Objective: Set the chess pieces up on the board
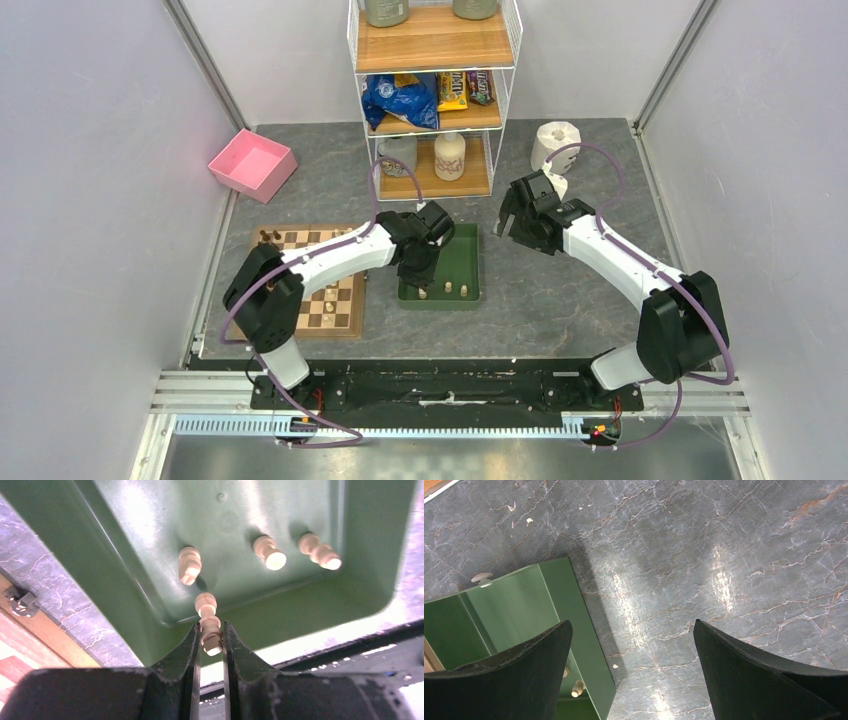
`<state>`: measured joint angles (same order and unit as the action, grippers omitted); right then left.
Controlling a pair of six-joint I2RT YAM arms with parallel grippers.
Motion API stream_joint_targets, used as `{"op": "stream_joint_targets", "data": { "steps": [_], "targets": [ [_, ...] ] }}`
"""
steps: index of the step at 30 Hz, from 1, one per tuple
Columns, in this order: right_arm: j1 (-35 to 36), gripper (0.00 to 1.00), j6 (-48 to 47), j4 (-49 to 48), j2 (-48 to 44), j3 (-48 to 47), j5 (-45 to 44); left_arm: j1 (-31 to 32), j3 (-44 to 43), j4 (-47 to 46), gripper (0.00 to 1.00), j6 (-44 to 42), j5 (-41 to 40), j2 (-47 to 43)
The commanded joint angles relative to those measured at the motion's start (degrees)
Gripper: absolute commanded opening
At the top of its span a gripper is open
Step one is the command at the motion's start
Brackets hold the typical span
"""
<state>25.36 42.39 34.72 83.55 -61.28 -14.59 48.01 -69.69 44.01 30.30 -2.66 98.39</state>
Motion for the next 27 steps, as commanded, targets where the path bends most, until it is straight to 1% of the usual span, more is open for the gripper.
{"op": "stream_joint_targets", "data": {
  "steps": [1,2,3,6,9,11,15,19,23,27],
  "targets": [
    [-0.17,0.99,-0.3,-0.88,-1.06,-0.35,-0.18,0.16,-6.25,5.18,0.08,-2.17,2.48,-6.6],
    [-0.16,0.99,-0.21,-0.88,-1.01,-0.36,-0.19,0.16,-7.02,6.25,0.07,-2.26,2.48,-7.32],
    [-0.15,0.99,-0.12,-0.88,-1.06,-0.25,-0.16,0.09,-7.39,7.16,0.07,-2.5,4.13,-8.02],
    [-0.15,0.99,0.06,-0.9,-0.91,-0.32,0.22,0.07,-8.95,10.69,0.06,-3.33,4.37,-9.41],
    [-0.2,0.99,-0.19,-0.88,-0.93,-0.34,0.18,-0.02,-10.34,14.45,0.04,-4.21,2.23,-10.32],
    [-0.16,0.99,-0.3,-0.88,-1.02,-0.34,0.1,-0.62,-10.84,17.45,0.02,-4.14,-2.26,-11.39],
    [-0.15,0.99,-0.21,-0.88,-1.17,-0.07,0.17,-4.82,-9.61,20.51,0.02,-4.1,-5.28,-15.48],
    [-0.13,0.99,0.05,-0.96,-0.85,-0.15,0.72,-11.12,-3.9,19.51,0.02,-4.52,-4.17,-19.25],
    [-0.14,0.99,0.05,-1.23,-0.53,-0.16,1.11,-17.36,2.81,16.24,0.02,-5.6,-2.45,-21.0],
    [-0.21,0.99,0.04,-1.24,-0.3,-0.36,1.07,-20.98,7.49,11.87,0.02,-5.79,-0.98,-21.34]
  ]
}}
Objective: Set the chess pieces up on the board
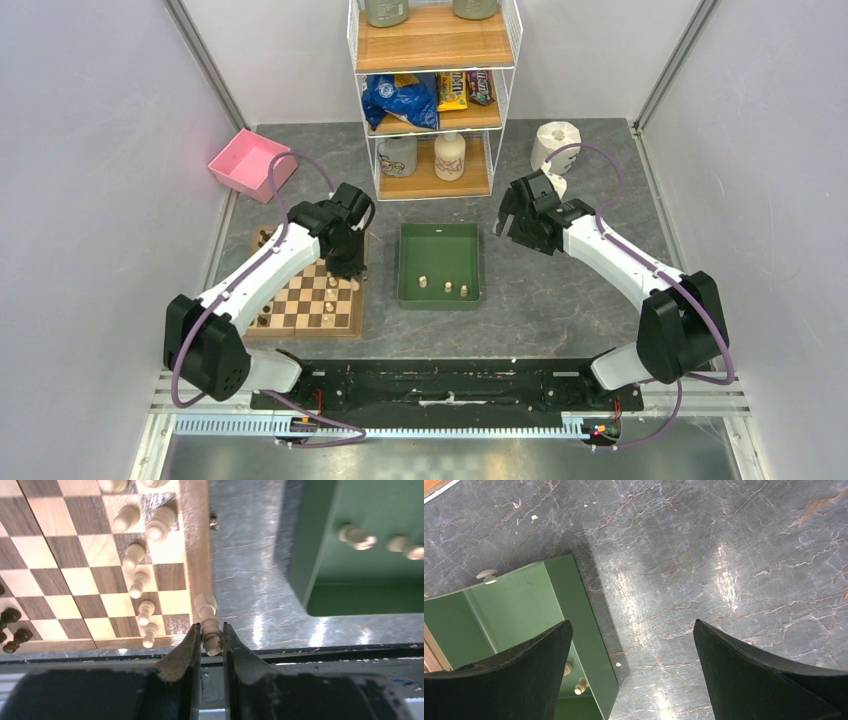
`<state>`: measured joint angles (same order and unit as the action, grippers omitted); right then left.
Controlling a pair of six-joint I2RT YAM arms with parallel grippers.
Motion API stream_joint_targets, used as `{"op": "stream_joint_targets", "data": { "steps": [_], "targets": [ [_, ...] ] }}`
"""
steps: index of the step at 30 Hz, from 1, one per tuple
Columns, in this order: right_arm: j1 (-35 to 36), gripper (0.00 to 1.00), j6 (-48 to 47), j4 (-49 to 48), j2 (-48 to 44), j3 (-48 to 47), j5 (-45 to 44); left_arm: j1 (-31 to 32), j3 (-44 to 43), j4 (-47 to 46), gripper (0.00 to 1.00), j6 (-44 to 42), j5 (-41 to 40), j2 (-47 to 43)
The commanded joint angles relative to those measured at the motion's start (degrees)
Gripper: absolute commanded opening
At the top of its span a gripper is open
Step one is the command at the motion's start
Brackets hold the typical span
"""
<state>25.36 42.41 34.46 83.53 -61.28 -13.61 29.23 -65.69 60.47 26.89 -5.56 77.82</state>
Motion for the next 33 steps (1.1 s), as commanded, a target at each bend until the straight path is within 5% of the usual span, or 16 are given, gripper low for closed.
{"op": "stream_joint_targets", "data": {
  "steps": [1,33],
  "targets": [
    [-0.13,0.99,0.03,-0.97,-0.27,-0.34,0.11,-2.61,4.08,-5.26,0.02,-2.42,1.89,-0.61],
    [-0.15,0.99,-0.16,-0.97,1.68,-1.44,1.11,-8.54,9.12,-13.37,0.02,-4.61,-3.16,4.05]
  ]
}}
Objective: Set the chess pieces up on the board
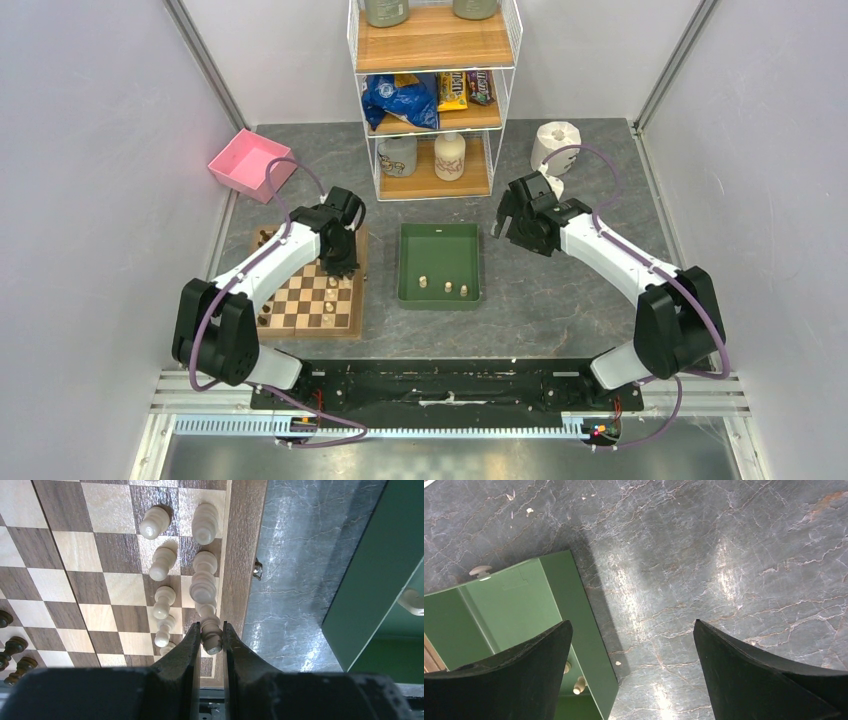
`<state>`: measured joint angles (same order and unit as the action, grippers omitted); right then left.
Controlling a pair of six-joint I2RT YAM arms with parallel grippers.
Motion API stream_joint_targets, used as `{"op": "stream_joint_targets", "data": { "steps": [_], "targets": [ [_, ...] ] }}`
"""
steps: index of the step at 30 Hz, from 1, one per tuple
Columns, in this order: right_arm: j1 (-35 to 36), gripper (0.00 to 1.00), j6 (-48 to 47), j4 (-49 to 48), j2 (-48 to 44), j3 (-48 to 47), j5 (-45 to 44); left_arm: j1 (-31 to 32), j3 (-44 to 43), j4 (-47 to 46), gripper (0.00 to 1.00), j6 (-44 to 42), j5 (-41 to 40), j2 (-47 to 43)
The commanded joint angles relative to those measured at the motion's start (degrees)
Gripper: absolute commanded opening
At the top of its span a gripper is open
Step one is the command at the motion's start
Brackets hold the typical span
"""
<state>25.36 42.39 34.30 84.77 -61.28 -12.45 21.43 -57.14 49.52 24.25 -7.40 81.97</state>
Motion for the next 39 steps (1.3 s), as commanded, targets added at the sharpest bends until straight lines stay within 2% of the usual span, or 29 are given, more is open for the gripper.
{"op": "stream_joint_targets", "data": {
  "steps": [1,8,10,16,24,34,39],
  "targets": [
    [-0.14,0.99,-0.1,-0.8,0.33,-1.34,-0.2,-0.78,0.71,-2.76,0.02,-2.1,-1.16,-0.13],
    [-0.19,0.99,-0.04,-0.82,0.26,-1.16,-0.06,-1.15,0.54,-3.28,0.03,-2.34,-1.46,0.28],
    [-0.15,0.99,-0.11,-0.82,0.18,-1.14,-0.2,-1.23,0.8,-3.29,0.07,-2.43,-1.58,0.05],
    [-0.17,0.99,-0.2,-0.82,0.35,-1.19,-0.26,-1.35,1.66,-3.09,0.1,-2.11,-1.66,-0.63],
    [-0.14,0.99,-0.2,-0.8,0.33,-1.3,-0.02,-1.41,1.91,-2.63,0.33,-1.87,-2.56,-1.06],
    [-0.15,0.99,-0.29,-0.73,0.05,-1.28,-0.05,-1.39,-0.06,-0.69,0.4,-2.19,-3.67,-2.41],
    [-0.15,0.99,-0.24,-0.73,0.18,-1.25,-0.17,-1.4,-3.01,0.76,0.46,-2.72,-2.84,-5.98]
  ]
}}
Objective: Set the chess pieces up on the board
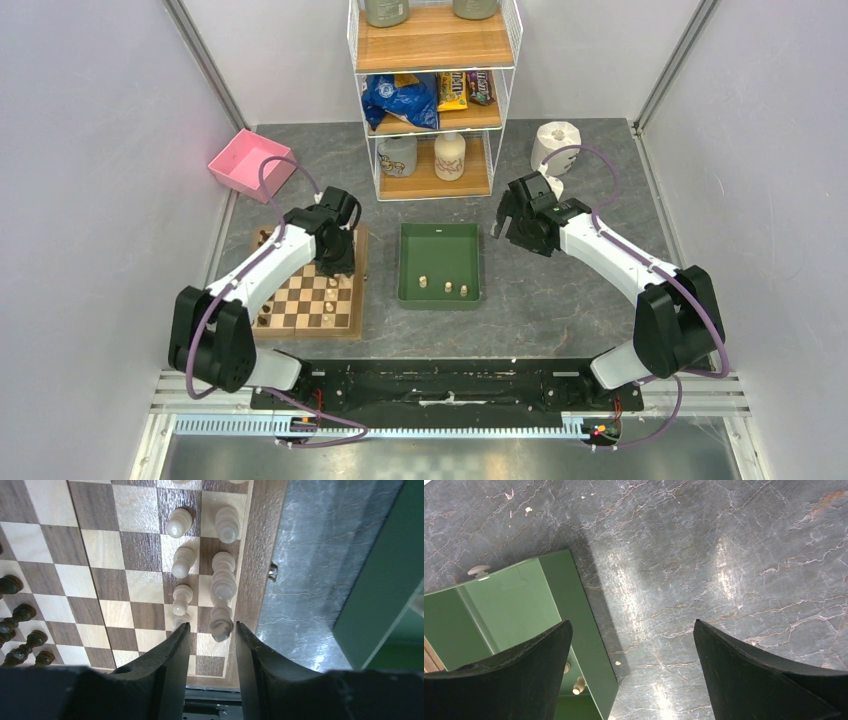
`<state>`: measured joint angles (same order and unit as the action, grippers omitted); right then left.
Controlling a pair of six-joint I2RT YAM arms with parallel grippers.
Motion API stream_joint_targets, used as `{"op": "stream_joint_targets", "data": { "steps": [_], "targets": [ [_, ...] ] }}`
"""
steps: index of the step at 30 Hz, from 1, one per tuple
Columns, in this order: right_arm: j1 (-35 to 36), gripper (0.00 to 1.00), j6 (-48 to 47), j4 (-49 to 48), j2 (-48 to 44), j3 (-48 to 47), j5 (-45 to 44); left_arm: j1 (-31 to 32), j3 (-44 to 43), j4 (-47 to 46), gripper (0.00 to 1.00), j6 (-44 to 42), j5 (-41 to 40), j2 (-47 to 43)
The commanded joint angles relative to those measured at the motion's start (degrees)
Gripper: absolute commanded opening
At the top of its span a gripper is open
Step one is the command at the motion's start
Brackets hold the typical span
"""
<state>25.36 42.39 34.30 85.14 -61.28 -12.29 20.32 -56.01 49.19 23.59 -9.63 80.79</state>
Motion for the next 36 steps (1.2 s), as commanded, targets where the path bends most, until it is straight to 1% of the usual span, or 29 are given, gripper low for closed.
{"op": "stream_joint_targets", "data": {
  "steps": [1,5,9,12,16,19,22,29,36],
  "targets": [
    [-0.15,0.99,-0.22,-0.73,-0.24,-1.28,-0.3,-0.3,-4.93,1.1,0.47,-2.25,0.17,-5.74],
    [-0.17,0.99,-0.21,-0.73,-0.48,-1.19,-0.47,-0.13,-7.63,0.01,0.5,-2.02,4.82,-8.59],
    [-0.15,0.99,-0.2,-0.73,-0.42,-1.13,-0.44,2.32,-8.44,-6.02,0.51,-0.89,11.84,-8.43],
    [-0.16,0.99,-0.12,-0.71,-0.5,-1.15,-0.29,7.92,-10.37,-7.96,0.52,-0.58,11.72,-4.54],
    [-0.16,0.99,-0.2,-0.69,-0.93,-1.0,-0.5,16.21,-13.26,-9.8,0.51,0.26,11.18,3.17],
    [-0.14,0.99,-0.38,-0.66,-1.12,-0.81,-0.67,20.13,-14.68,-10.87,0.5,0.75,11.03,8.27],
    [-0.18,0.99,-0.47,-0.57,-1.37,-0.83,-0.75,22.11,-15.68,-10.72,0.49,0.88,10.64,12.2],
    [-0.19,0.99,-0.58,-0.55,-1.13,-0.96,-1.22,26.33,-18.23,-12.45,0.49,1.25,11.55,16.27],
    [-0.14,0.99,-0.21,-0.47,-2.05,-0.72,-2.57,29.05,-21.85,-14.75,0.49,2.15,13.38,20.64]
  ]
}}
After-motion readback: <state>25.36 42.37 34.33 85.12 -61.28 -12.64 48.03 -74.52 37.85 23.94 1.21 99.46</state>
